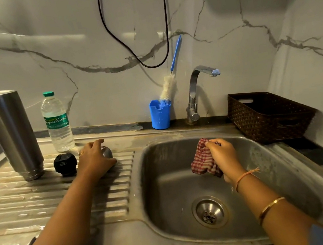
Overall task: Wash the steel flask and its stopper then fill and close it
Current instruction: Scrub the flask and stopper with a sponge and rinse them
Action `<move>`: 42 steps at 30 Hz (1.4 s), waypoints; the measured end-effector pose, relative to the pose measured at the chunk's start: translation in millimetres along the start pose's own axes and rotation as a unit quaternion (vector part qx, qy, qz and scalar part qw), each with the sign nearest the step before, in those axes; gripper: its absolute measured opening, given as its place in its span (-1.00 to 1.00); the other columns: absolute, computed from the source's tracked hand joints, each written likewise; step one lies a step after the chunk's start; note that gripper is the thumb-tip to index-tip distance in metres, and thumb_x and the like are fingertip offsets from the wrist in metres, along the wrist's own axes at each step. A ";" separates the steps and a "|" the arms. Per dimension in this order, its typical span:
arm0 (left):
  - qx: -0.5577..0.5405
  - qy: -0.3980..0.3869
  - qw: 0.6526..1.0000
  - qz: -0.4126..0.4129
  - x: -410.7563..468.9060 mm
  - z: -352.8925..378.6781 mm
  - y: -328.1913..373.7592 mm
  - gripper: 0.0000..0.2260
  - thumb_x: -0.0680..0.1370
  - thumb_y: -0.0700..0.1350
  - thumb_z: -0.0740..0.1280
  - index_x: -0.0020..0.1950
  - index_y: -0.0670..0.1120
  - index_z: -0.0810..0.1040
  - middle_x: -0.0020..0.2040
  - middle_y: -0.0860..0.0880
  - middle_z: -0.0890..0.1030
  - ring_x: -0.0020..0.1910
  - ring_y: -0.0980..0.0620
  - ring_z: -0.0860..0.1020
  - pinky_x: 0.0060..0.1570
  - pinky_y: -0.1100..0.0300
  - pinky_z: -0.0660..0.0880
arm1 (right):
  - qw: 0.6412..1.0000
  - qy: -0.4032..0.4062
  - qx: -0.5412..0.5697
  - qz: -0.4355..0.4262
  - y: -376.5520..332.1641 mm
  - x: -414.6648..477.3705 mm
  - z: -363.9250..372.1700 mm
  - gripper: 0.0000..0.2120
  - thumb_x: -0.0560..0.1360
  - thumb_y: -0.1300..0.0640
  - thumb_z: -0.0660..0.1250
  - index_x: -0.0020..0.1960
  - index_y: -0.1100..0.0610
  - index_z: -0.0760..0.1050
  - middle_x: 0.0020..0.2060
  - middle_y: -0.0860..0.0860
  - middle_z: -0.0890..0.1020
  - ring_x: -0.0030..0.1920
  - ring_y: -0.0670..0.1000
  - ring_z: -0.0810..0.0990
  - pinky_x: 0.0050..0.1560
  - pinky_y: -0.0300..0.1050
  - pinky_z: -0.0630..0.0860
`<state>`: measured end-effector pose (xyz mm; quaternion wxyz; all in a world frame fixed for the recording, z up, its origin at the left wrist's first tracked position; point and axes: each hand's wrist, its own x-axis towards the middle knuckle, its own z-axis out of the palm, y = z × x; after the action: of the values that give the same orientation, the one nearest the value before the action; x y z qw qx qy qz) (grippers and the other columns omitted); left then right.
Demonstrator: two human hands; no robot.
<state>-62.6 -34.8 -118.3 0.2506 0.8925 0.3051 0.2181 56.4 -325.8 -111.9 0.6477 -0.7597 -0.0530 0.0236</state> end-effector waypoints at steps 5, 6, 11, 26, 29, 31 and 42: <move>-0.017 0.066 0.997 0.047 -3.3 3.2 6.6 -0.43 0.43 0.01 0.46 0.38 -0.07 0.38 0.42 -0.18 0.31 0.50 -0.17 0.07 0.42 -0.13 0.15 | 0.995 -0.031 0.072 0.062 -2.6 0.1 -4.7 -0.89 0.55 0.14 0.25 -0.02 0.15 0.52 -0.20 0.09 0.63 -0.21 0.04 0.62 -0.26 -0.13 0.54; -0.027 0.092 0.993 0.070 -5.4 3.7 12.3 -0.50 0.45 -0.02 0.44 0.34 -0.08 0.42 0.41 -0.17 0.34 0.51 -0.15 0.06 0.42 -0.11 0.13 | 0.994 -0.036 0.079 0.068 -3.3 0.3 -5.6 -0.89 0.56 0.14 0.25 -0.01 0.16 0.52 -0.20 0.09 0.64 -0.22 0.04 0.62 -0.28 -0.14 0.53; -0.071 0.155 0.966 0.192 -30.7 10.0 61.2 -0.79 0.50 -0.15 0.38 0.13 -0.09 0.55 0.22 -0.10 0.49 0.30 -0.02 0.38 0.17 0.13 0.33 | 0.992 -0.039 0.104 0.066 -6.7 2.9 -10.0 -0.85 0.56 0.13 0.24 -0.05 0.17 0.56 -0.20 0.11 0.67 -0.20 0.08 0.66 -0.20 -0.09 0.60; -0.499 -0.190 0.842 -0.080 -81.1 77.7 174.9 -0.80 0.54 -0.23 0.31 0.16 -0.11 0.49 0.10 -0.11 0.60 0.08 -0.05 0.58 0.10 -0.02 0.54 | 0.967 -0.233 0.091 0.057 -23.6 -1.0 -42.7 -0.83 0.54 0.08 0.28 0.11 0.10 0.48 -0.05 0.10 0.63 -0.03 0.07 0.61 0.06 0.05 0.55; -0.449 -0.157 0.879 -0.035 -80.0 80.5 173.1 -0.84 0.54 -0.20 0.31 0.11 -0.04 0.53 0.07 -0.06 0.62 0.10 -0.04 0.57 0.17 -0.10 0.51 | 0.975 -0.221 0.010 0.023 -20.5 0.8 -48.7 -0.84 0.54 0.05 0.27 0.11 0.02 0.49 0.02 0.06 0.61 0.05 0.05 0.57 0.08 0.02 0.54; -0.422 -0.156 0.893 -0.004 -79.7 81.6 172.0 -0.84 0.53 -0.18 0.33 0.09 -0.01 0.55 0.06 -0.05 0.62 0.10 -0.03 0.57 0.17 -0.10 0.51 | 0.974 -0.224 -0.026 -0.006 -17.4 2.1 -48.9 -0.79 0.53 0.03 0.28 0.16 0.01 0.48 0.05 0.03 0.59 0.06 0.01 0.55 0.07 -0.05 0.53; -0.378 -0.160 0.908 0.078 -78.0 78.1 173.8 -0.82 0.51 -0.15 0.37 0.10 -0.03 0.52 0.06 -0.04 0.62 0.10 0.00 0.58 0.16 0.00 0.53 | 0.968 -0.069 -0.179 -0.163 -12.4 14.6 -50.1 -0.85 0.47 0.15 0.39 0.01 0.17 0.59 -0.08 0.04 0.64 -0.06 -0.03 0.58 -0.05 -0.20 0.53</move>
<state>-0.7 -230.0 -96.8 0.5969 0.7748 0.0847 0.1902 75.5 -371.5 -91.2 0.4907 -0.8411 -0.2240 -0.0400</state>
